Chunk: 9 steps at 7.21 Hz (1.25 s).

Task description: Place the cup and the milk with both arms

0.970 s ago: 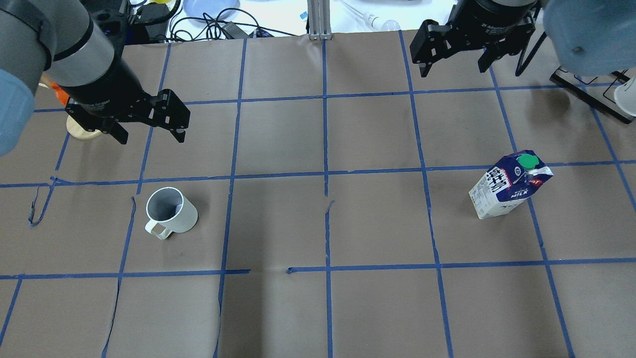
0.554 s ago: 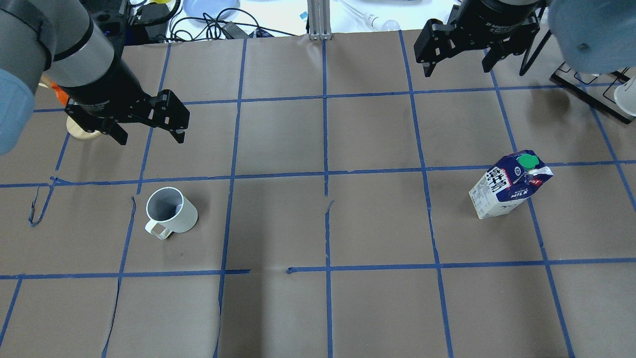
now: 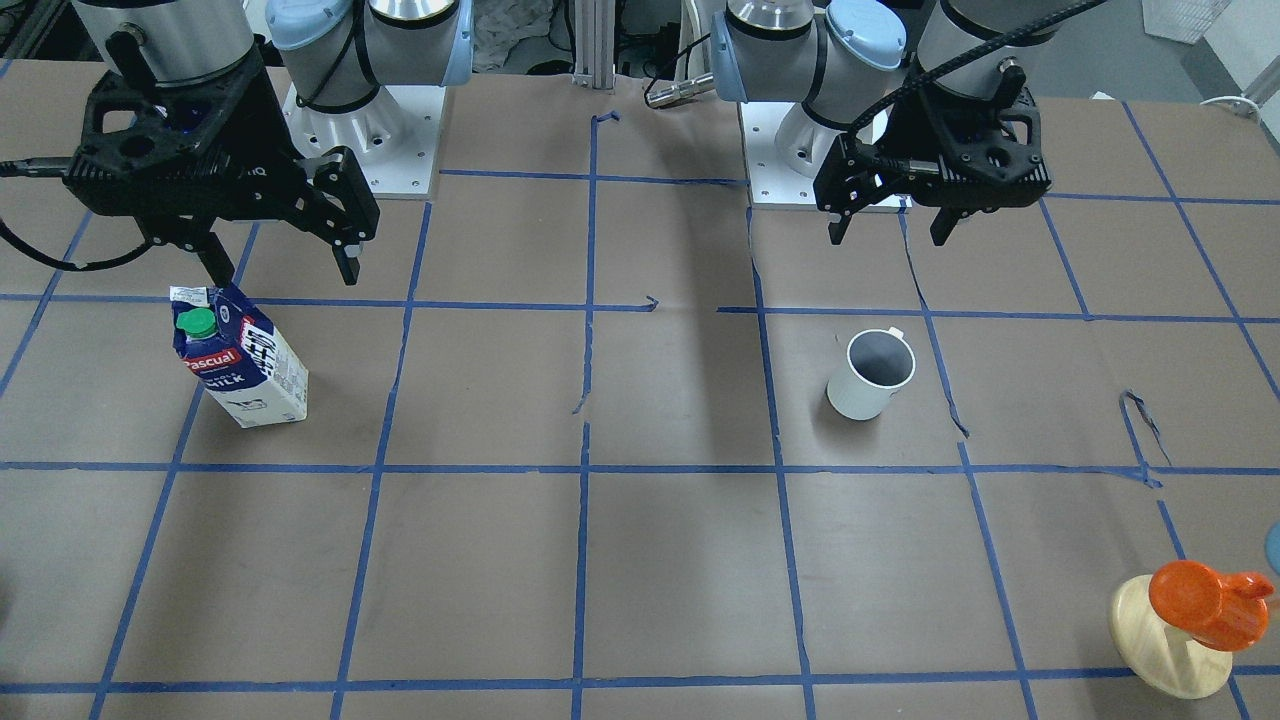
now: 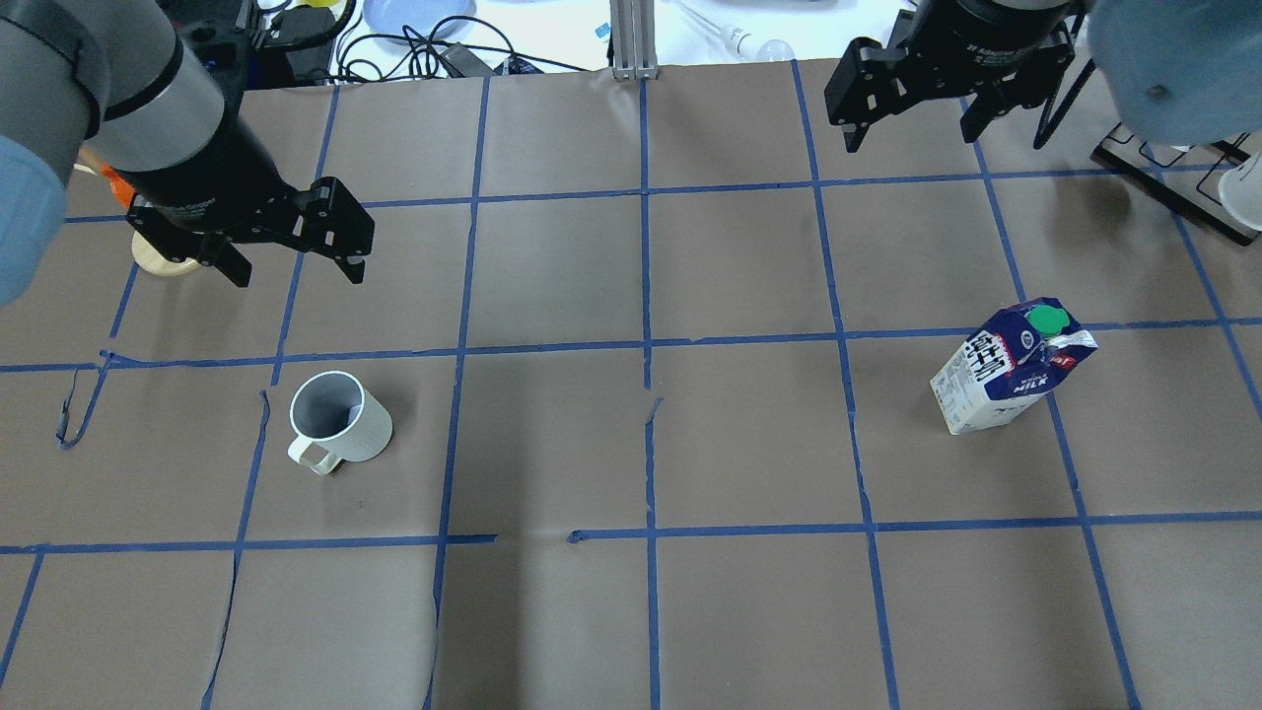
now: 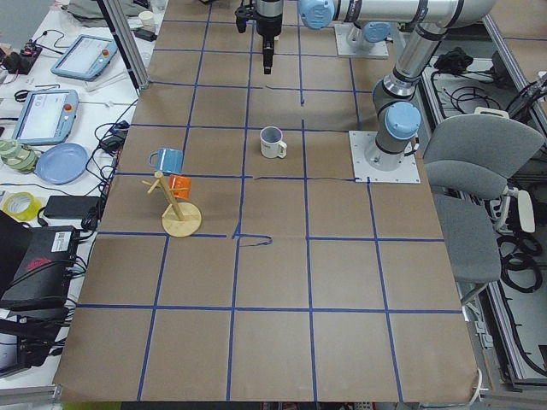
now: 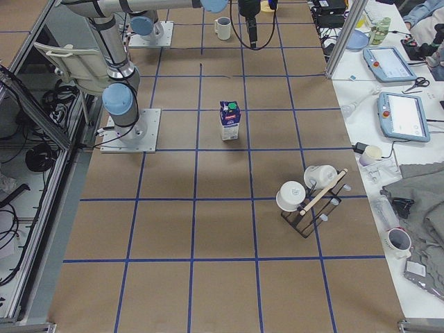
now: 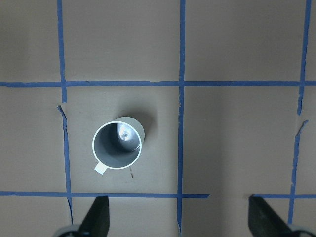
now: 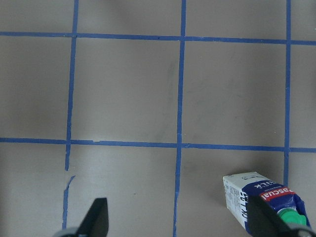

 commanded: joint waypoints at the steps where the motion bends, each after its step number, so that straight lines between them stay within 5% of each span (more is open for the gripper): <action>1: 0.03 1.00 0.01 0.00 0.00 -0.08 0.08 | -0.21 0.34 0.03 -0.05 1.00 0.06 -0.15; 6: 0.20 1.00 0.01 0.00 0.00 -0.25 0.43 | -0.21 0.43 0.03 0.04 1.00 0.85 -0.41; 9: 0.38 1.00 0.01 0.00 0.00 -0.25 0.61 | -3.01 1.04 8.66 -0.92 1.00 14.07 -3.04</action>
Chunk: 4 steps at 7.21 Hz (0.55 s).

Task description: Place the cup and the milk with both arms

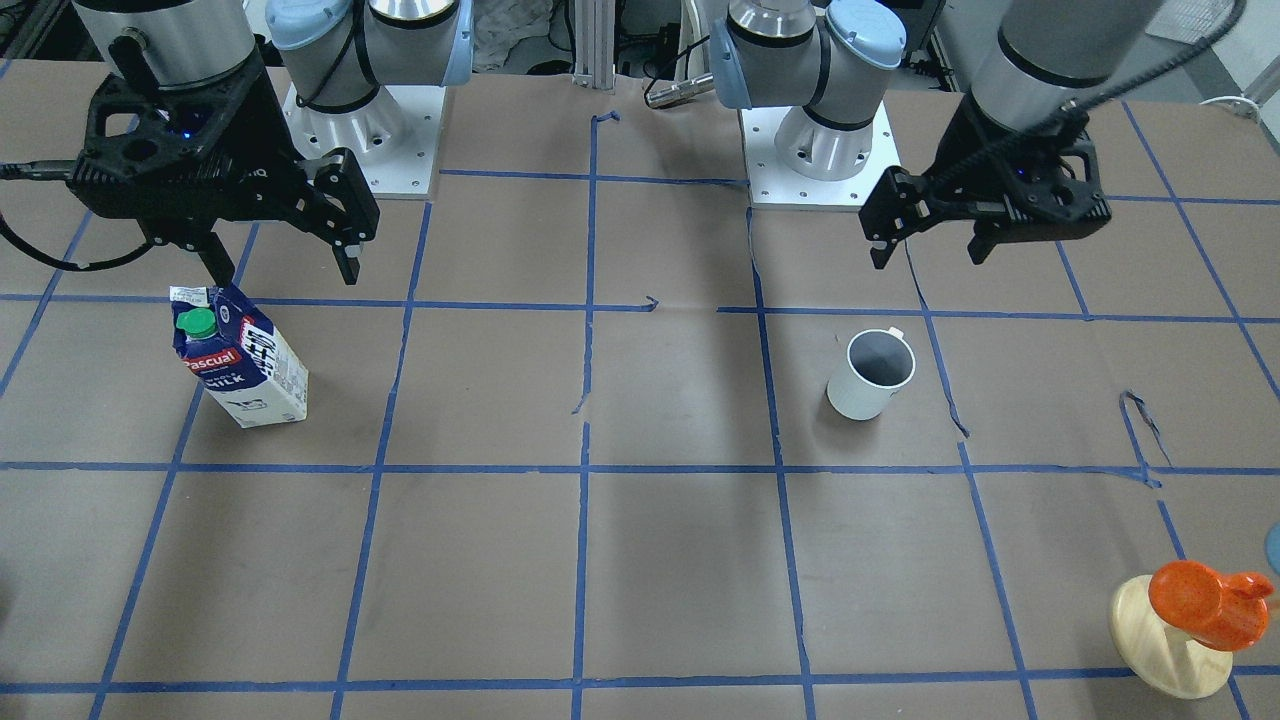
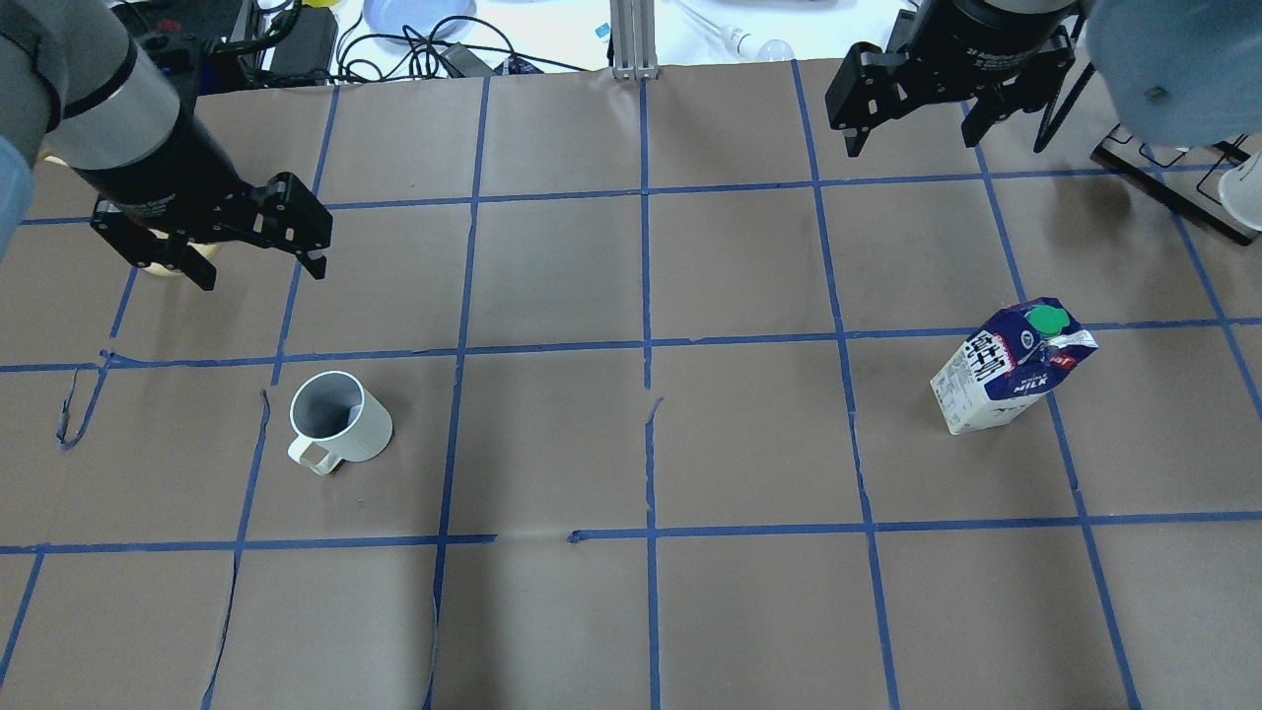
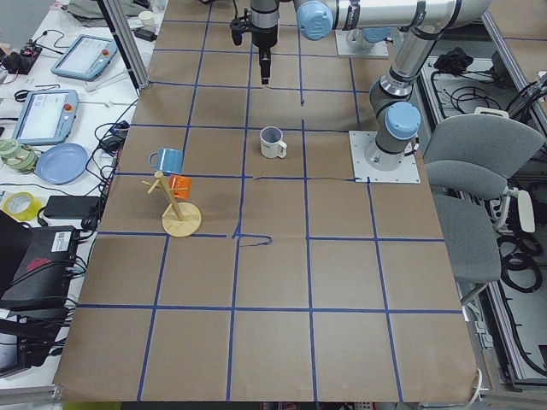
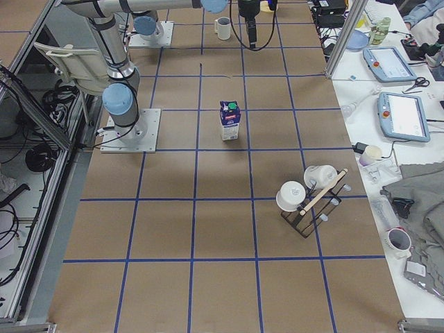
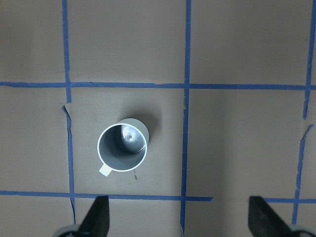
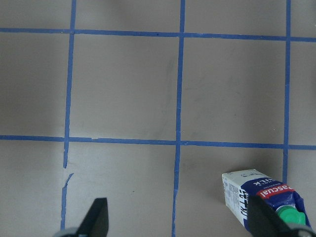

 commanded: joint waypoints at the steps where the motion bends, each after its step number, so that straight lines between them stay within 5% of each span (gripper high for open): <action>1: 0.30 1.00 -0.08 0.03 0.00 0.06 0.13 | -4.94 2.75 11.42 -0.28 1.00 9.19 -2.11; 4: 0.91 1.00 0.09 0.03 0.00 0.06 0.66 | -16.89 18.30 12.53 -0.54 1.00 10.98 -5.18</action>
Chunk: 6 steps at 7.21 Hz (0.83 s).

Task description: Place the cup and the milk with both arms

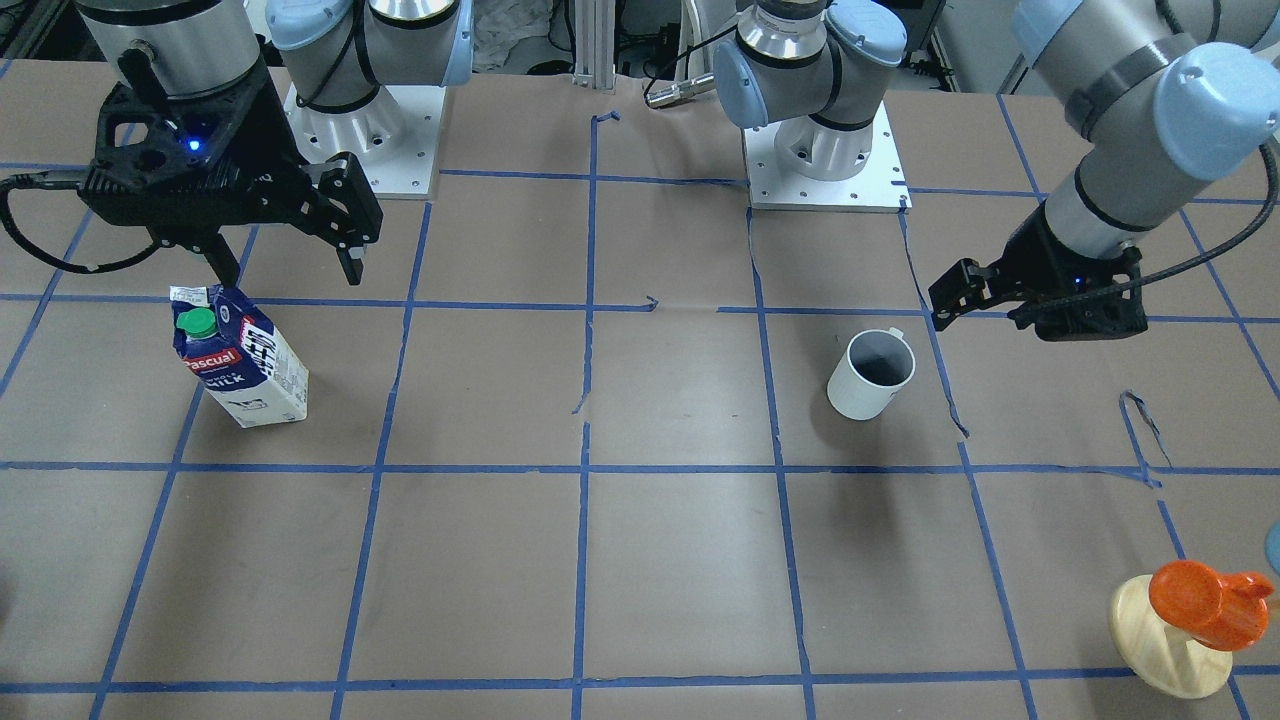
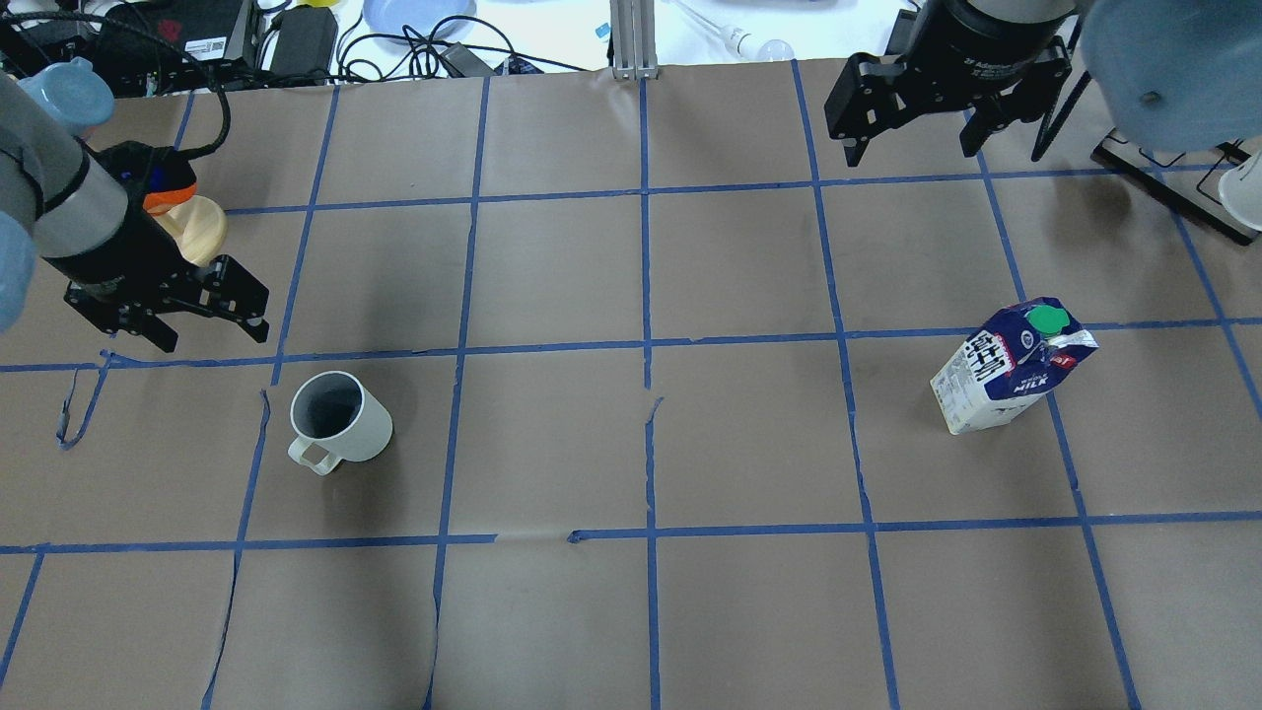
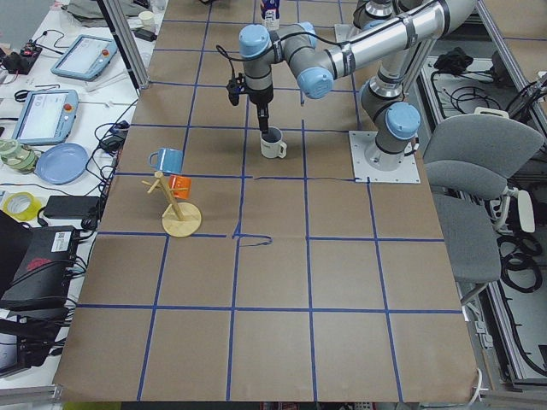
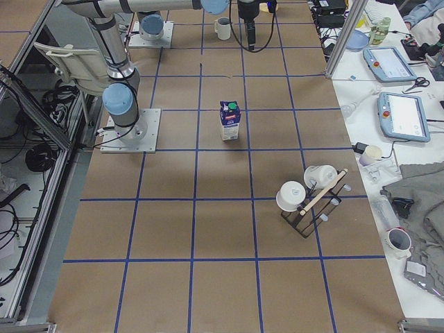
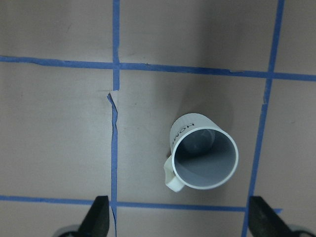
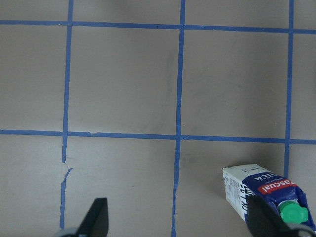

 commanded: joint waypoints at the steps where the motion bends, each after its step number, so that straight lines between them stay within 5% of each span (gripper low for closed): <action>1: 0.41 1.00 0.04 0.00 0.09 0.04 0.03 | -6.07 5.70 -0.46 -0.11 1.00 0.75 -1.62; 3: 0.41 1.00 0.13 0.00 0.09 0.04 -0.14 | -6.53 5.00 -12.53 -4.89 1.00 0.75 -3.19; 6: 0.41 1.00 0.22 0.00 0.18 -0.05 -0.15 | -8.28 5.61 -14.18 -5.56 1.00 3.10 -6.45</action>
